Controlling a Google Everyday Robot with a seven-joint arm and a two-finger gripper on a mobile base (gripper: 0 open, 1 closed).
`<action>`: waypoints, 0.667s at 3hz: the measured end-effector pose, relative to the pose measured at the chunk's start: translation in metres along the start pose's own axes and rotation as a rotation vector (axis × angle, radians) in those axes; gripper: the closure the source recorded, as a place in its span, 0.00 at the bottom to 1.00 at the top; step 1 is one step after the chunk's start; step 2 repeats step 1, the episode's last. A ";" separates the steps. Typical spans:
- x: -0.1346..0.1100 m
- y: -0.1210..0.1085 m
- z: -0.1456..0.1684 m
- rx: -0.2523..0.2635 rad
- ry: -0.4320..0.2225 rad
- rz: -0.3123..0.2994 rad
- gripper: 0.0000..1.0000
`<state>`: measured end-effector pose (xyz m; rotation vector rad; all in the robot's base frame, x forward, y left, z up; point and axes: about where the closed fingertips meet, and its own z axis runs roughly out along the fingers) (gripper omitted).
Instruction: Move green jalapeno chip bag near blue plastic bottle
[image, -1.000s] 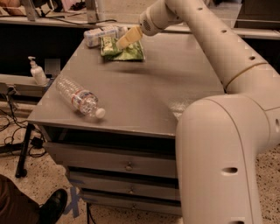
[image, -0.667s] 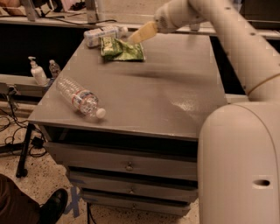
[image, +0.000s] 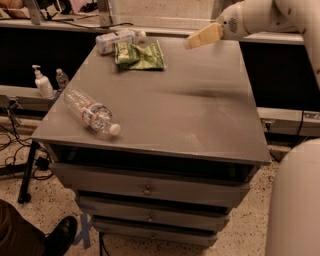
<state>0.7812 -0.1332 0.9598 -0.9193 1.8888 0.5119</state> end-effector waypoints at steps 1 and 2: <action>0.006 -0.005 -0.009 0.011 -0.001 0.009 0.00; 0.006 -0.005 -0.009 0.011 -0.001 0.009 0.00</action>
Offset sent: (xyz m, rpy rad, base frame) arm 0.0000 0.0000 0.0000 0.0000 0.0000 0.0000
